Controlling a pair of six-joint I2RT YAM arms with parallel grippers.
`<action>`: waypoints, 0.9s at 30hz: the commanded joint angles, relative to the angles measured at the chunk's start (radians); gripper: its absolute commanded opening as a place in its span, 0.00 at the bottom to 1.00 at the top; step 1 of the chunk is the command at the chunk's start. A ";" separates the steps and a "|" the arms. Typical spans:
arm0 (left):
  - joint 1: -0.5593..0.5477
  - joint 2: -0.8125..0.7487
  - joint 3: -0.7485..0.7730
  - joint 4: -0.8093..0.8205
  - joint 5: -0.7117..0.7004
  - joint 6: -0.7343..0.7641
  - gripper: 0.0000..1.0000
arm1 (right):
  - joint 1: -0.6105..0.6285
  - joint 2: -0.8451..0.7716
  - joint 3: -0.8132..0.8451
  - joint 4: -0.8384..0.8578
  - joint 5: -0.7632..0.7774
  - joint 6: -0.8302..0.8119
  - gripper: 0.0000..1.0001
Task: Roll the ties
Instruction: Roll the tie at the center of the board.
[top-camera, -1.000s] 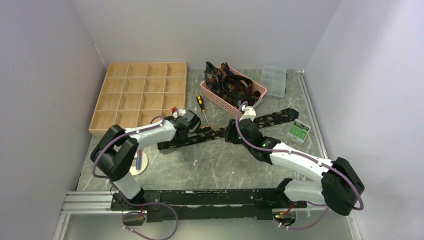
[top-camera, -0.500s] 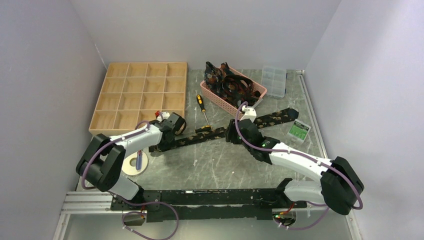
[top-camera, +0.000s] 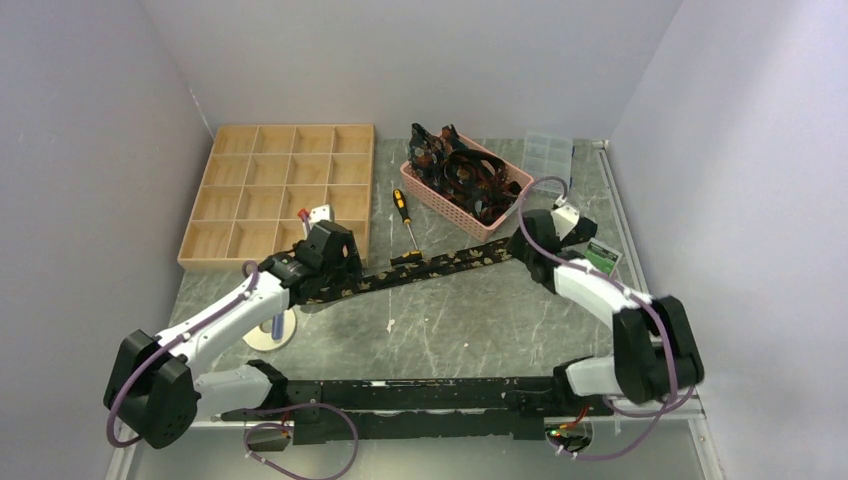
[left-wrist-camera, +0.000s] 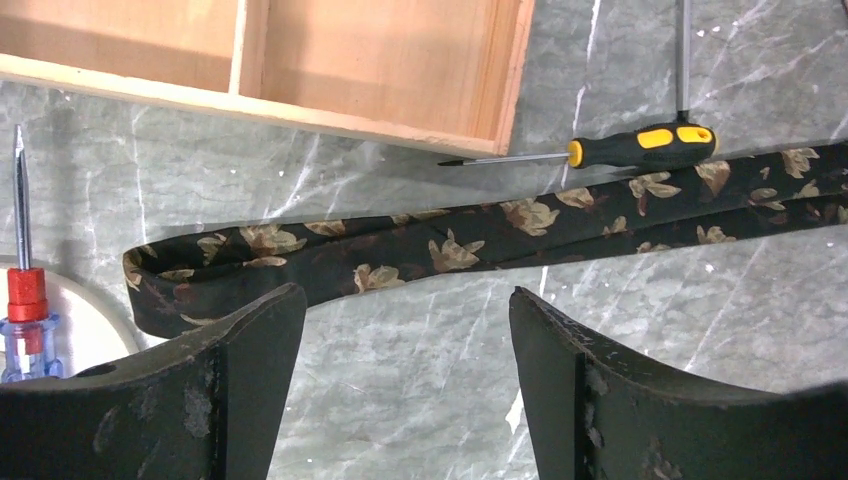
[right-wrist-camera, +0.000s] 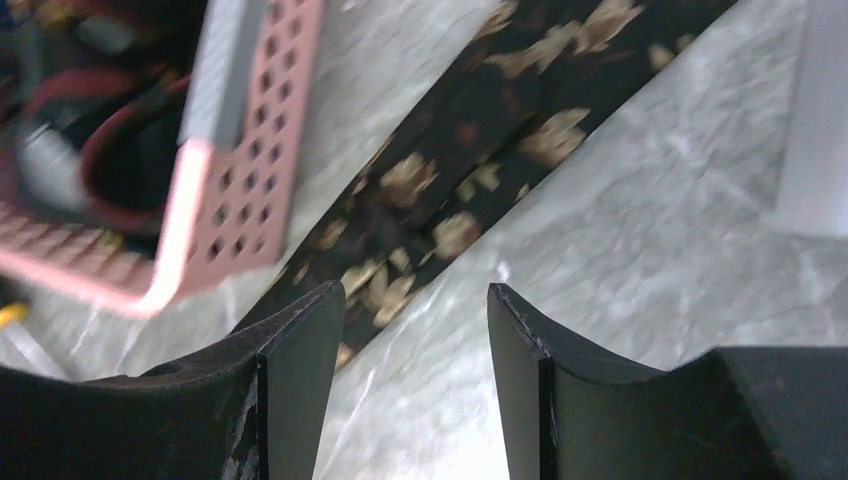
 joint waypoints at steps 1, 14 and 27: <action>0.008 0.010 -0.013 0.006 -0.055 -0.014 0.80 | -0.095 0.163 0.135 0.004 0.092 -0.014 0.59; 0.017 -0.112 -0.158 0.034 -0.028 -0.110 0.80 | -0.212 0.419 0.283 0.039 0.078 -0.092 0.57; 0.017 -0.123 -0.160 0.014 -0.029 -0.109 0.80 | -0.224 0.445 0.306 0.035 0.063 -0.095 0.22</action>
